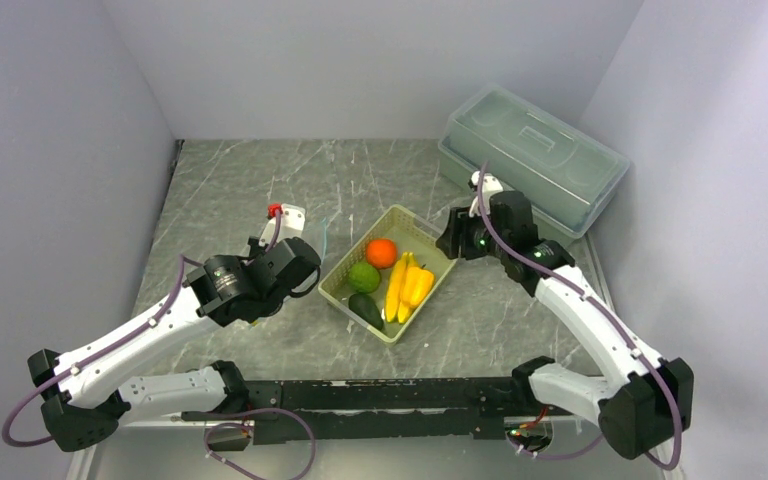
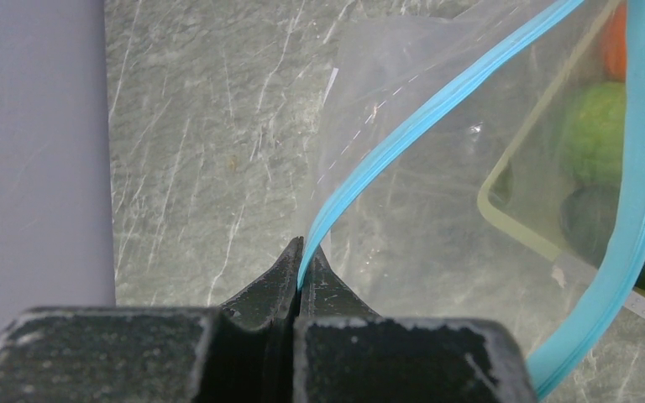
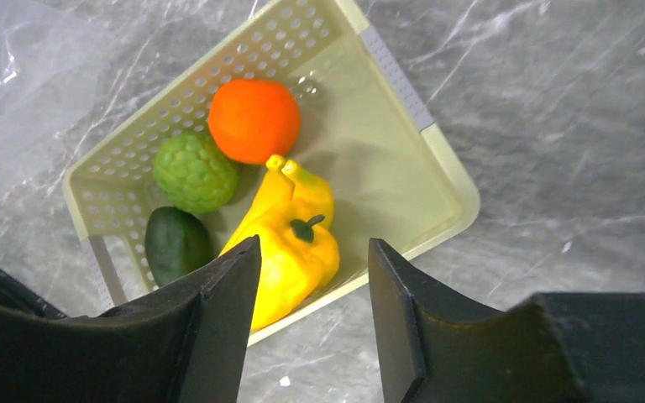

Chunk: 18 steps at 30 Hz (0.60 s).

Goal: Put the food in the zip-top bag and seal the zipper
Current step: Adjust the bin at the center of the board.

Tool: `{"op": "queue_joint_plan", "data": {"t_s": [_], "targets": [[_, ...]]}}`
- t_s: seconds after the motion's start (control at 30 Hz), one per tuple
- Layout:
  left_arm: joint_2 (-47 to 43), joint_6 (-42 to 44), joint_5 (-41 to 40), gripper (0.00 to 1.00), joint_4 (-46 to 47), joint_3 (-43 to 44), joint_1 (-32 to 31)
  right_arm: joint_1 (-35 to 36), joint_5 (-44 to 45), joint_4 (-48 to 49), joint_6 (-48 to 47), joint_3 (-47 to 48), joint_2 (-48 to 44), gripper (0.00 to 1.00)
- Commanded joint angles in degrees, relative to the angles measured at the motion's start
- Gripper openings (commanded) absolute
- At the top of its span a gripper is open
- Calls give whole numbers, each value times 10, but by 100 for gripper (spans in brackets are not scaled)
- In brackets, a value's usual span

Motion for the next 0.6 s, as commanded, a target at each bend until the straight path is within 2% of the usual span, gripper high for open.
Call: {"op": "queue_joint_plan", "data": {"t_s": [0.0, 0.1, 0.17, 0.37, 0.57], "targets": [[-6, 1, -3, 3, 8, 11, 1, -3, -25, -11, 57, 15, 25, 53], [-10, 6, -1, 3, 13, 9, 1, -3, 1, 24, 119, -33, 7, 50], [-10, 5, 0, 3, 14, 10, 1, -2, 50, 11, 154, -46, 2, 48], [-4, 6, 4, 3, 14, 11, 1, 6, 84, 17, 214, -90, -27, 52], [-5, 9, 11, 3, 19, 11, 1, 13, 141, 12, 256, -111, -14, 54]]}}
